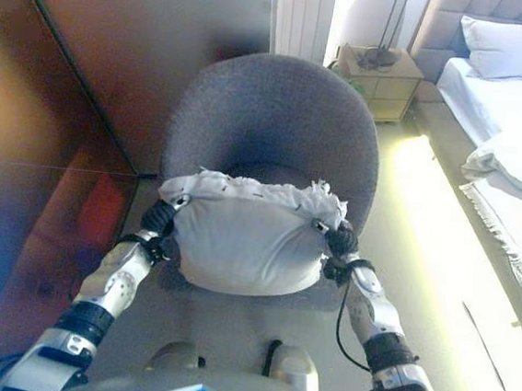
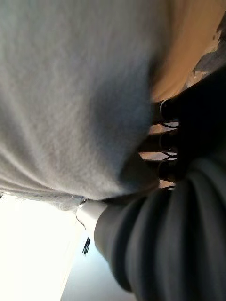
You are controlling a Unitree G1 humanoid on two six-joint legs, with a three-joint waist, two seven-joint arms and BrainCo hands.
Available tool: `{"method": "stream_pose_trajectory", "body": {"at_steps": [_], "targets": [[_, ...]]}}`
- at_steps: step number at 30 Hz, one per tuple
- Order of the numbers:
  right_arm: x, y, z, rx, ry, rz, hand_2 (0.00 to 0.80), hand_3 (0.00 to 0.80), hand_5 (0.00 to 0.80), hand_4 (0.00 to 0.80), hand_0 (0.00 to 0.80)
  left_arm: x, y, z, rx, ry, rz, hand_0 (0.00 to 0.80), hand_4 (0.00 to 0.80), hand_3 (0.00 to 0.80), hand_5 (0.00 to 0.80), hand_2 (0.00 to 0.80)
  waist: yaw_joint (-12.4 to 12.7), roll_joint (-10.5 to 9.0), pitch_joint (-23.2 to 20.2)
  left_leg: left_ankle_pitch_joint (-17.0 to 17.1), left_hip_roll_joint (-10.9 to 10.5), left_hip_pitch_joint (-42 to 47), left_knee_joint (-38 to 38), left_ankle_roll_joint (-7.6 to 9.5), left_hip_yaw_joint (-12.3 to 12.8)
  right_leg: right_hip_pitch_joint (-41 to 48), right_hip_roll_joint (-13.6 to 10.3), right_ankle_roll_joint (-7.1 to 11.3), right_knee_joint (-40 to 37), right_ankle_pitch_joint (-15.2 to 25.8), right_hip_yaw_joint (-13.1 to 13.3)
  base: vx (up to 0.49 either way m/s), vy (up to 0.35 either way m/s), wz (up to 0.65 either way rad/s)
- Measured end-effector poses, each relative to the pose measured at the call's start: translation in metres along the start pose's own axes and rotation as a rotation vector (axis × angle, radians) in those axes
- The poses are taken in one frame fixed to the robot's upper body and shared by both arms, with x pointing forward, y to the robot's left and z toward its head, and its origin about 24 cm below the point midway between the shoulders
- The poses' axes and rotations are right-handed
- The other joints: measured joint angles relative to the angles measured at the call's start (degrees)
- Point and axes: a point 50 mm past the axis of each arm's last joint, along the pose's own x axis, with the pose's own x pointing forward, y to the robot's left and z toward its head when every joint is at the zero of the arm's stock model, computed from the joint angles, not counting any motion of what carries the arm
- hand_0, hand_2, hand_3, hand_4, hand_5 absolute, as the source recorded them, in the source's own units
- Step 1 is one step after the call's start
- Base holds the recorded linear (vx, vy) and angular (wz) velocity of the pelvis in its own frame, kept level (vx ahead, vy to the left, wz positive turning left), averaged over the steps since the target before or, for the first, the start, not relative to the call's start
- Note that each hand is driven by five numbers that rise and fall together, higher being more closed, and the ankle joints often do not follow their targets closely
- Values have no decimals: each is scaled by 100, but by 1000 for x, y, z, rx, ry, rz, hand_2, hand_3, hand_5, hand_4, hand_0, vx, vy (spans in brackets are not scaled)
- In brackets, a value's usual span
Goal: Pick up the cushion and take it to the sofa
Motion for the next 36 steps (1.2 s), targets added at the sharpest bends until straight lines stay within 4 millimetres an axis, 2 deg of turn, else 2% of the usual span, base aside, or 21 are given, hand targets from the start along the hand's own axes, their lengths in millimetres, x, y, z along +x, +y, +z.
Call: {"method": "stream_pose_trajectory", "body": {"at_steps": [1,3,4,5,7,9,10,11,12,13,14,18,23,24,26,27,28,30,31,33,36], "targets": [[4,0,10,-15,-22,-10,800,800,800,800,800,4,-2,5,10,-9,-10,800,800,800,800,800,-22,-37,5,-52,91,20,-433,-34,152,71,30,-21,-114,14,3,127,122,27],[12,2,33,-45,-83,-21,800,800,800,800,800,12,-10,19,22,-46,-38,800,800,800,800,800,-9,-116,45,-25,208,19,-1362,2,267,121,40,-37,-146,27,45,162,146,31],[16,4,42,-57,-108,-26,800,800,800,800,800,16,-13,25,30,-60,-47,800,800,800,800,800,8,-122,46,3,237,24,-1845,-19,254,148,55,-21,-158,18,162,192,140,23],[20,7,52,-63,-135,-32,800,800,800,800,800,20,-17,34,40,-78,-59,800,800,800,800,800,8,-120,46,82,230,31,-2477,62,244,156,49,17,-163,-4,220,188,101,13],[25,12,70,-78,-178,-30,800,800,800,800,800,28,-21,48,48,-111,-59,800,800,800,800,800,41,-16,96,407,228,73,-3324,60,80,231,83,96,-183,-26,441,215,91,-4],[31,17,78,-58,-179,-21,800,800,800,800,800,36,-19,56,52,-115,-35,800,800,800,800,800,164,159,88,551,281,190,-3656,20,-57,348,95,188,-249,-84,617,214,101,-42],[34,21,81,-51,-178,-7,800,800,800,800,800,38,-17,57,53,-118,-19,800,800,800,800,800,181,296,66,478,324,238,-3660,11,-57,344,109,247,-273,-107,707,201,122,-76],[37,24,86,-57,-175,5,800,800,800,800,800,39,-14,57,39,-120,-4,800,800,800,800,800,201,558,-24,353,424,257,-3657,-56,-54,383,170,394,-419,-77,722,173,129,-86],[39,28,86,-46,-165,19,800,800,800,800,800,40,-12,57,24,-122,5,800,800,800,800,800,294,622,-25,510,407,274,-3597,-52,66,436,131,519,-390,-30,755,169,131,-87],[41,32,82,-34,-145,31,800,800,800,800,800,39,-8,59,35,-124,18,800,800,800,800,800,345,598,-27,670,348,344,-3567,-20,150,414,92,585,-80,-186,732,154,138,-63],[42,37,75,-22,-112,40,800,800,800,800,800,38,0,63,53,-127,33,800,800,800,800,800,310,477,-60,959,201,419,-3563,89,173,625,5,729,-135,-415,633,144,136,-39],[42,39,69,-12,-86,44,800,800,800,800,800,37,3,65,54,-133,47,800,800,800,800,800,320,272,-63,958,-212,541,-3606,325,254,942,-421,1000,-671,-217,591,131,142,-1],[43,41,67,9,-93,38,800,800,800,800,800,38,5,66,66,-128,45,800,800,800,800,800,319,219,-41,789,-360,475,-3440,376,168,980,-519,1063,-676,-193,588,80,171,-4],[44,37,65,16,-93,14,800,800,800,800,800,41,2,65,70,-115,33,800,800,800,800,800,321,255,-36,669,-381,422,-3343,482,73,844,-544,1071,-424,-216,581,70,302,-9],[44,34,67,30,-116,-23,800,800,800,800,800,47,-4,63,77,-98,14,800,800,800,800,800,311,436,65,485,-485,355,-3236,639,-55,243,-577,1058,610,-255,599,141,394,-30],[44,32,67,28,-124,-37,800,800,800,800,800,49,-6,63,83,-92,9,800,800,800,800,800,265,472,114,338,-662,243,-2957,794,-45,-184,-689,1048,1429,-257,554,223,364,-25],[43,27,66,24,-125,-60,800,800,800,800,800,51,-9,62,86,-81,-1,800,800,800,800,800,207,478,156,266,-742,232,-2847,857,-82,-471,-852,987,2103,-212,556,226,206,-8],[41,17,57,18,-101,-96,800,800,800,800,800,52,-14,54,74,-54,-12,800,800,800,800,800,139,488,166,259,-871,519,-2955,987,-84,-717,-1118,810,2752,112,490,217,82,-3],[41,14,57,8,-100,-108,800,800,800,800,800,51,-16,51,72,-44,-16,800,800,800,800,800,150,463,159,260,-915,661,-2999,1060,-46,-831,-1188,809,2911,132,473,259,-45,-17],[42,17,61,-2,-116,-107,800,800,800,800,800,51,-15,52,73,-45,-9,800,800,800,800,800,158,453,160,275,-922,709,-3087,1097,-60,-924,-1151,969,2513,-6,469,301,-128,-19],[42,21,64,-5,-127,-96,800,800,800,800,800,51,-12,54,79,-48,-2,800,800,800,800,800,124,384,147,296,-923,705,-3139,1125,-47,-833,-1082,1133,1097,45,501,227,-165,-7]]}}
